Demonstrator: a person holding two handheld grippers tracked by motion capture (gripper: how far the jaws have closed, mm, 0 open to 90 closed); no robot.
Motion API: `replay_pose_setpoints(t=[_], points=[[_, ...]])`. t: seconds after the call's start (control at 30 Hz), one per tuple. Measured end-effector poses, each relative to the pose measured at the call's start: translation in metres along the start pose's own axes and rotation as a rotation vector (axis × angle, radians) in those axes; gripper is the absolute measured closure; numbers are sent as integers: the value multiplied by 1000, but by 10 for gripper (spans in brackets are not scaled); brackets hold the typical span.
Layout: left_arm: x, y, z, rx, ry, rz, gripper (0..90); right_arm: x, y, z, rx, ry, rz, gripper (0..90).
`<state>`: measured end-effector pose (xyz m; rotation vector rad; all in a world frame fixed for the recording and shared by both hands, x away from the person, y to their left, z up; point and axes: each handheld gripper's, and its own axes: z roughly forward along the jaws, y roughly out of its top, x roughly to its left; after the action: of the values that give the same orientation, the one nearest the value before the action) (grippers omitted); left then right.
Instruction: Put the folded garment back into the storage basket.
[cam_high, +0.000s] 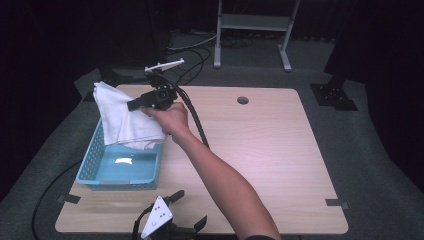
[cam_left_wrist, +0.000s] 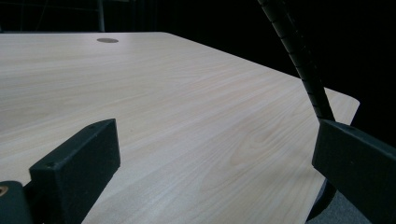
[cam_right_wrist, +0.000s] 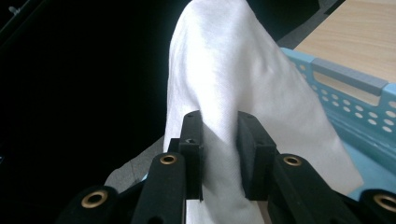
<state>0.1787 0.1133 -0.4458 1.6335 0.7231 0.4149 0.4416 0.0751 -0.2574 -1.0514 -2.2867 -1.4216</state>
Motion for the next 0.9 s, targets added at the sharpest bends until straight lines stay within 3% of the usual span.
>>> replay_pose_setpoints(t=[0.9], points=[[1,0,0,1,8,5,6,-9,-12,40,40,25,43,739]])
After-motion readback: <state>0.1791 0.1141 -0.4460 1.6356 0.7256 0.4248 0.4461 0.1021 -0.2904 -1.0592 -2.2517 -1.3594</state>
